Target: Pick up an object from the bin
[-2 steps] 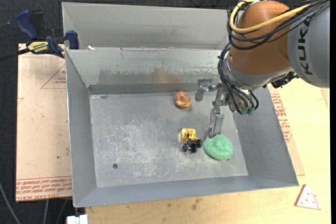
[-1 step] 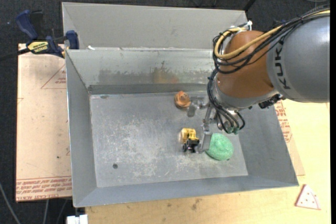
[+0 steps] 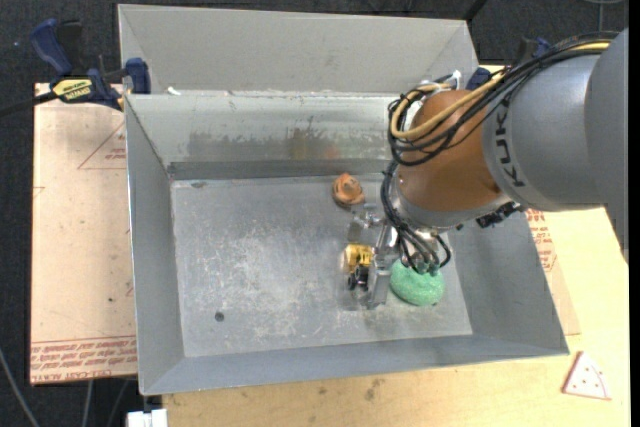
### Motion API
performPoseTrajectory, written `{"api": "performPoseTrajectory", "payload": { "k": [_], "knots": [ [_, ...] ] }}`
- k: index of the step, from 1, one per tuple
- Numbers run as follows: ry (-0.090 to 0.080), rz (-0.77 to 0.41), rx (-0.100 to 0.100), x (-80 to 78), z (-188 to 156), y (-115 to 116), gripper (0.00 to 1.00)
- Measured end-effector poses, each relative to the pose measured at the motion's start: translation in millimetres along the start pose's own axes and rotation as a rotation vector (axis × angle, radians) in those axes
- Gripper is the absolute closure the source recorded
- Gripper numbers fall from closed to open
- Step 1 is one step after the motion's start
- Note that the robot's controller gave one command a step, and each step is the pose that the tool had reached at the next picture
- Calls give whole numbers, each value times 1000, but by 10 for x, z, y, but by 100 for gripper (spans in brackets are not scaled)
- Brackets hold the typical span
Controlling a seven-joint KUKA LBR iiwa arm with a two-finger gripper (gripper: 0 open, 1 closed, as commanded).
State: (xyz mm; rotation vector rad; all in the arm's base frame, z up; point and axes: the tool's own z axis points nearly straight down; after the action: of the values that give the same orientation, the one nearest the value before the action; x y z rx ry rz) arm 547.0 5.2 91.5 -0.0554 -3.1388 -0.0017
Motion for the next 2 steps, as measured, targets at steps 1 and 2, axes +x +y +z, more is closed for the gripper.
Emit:
{"api": "performPoseTrajectory", "payload": {
  "k": [1, 2],
  "knots": [
    [-3, 123, -1, 71, -258, 48, 0],
    [-4, 88, 0, 88, 199, 89, 0]
  ]
}}
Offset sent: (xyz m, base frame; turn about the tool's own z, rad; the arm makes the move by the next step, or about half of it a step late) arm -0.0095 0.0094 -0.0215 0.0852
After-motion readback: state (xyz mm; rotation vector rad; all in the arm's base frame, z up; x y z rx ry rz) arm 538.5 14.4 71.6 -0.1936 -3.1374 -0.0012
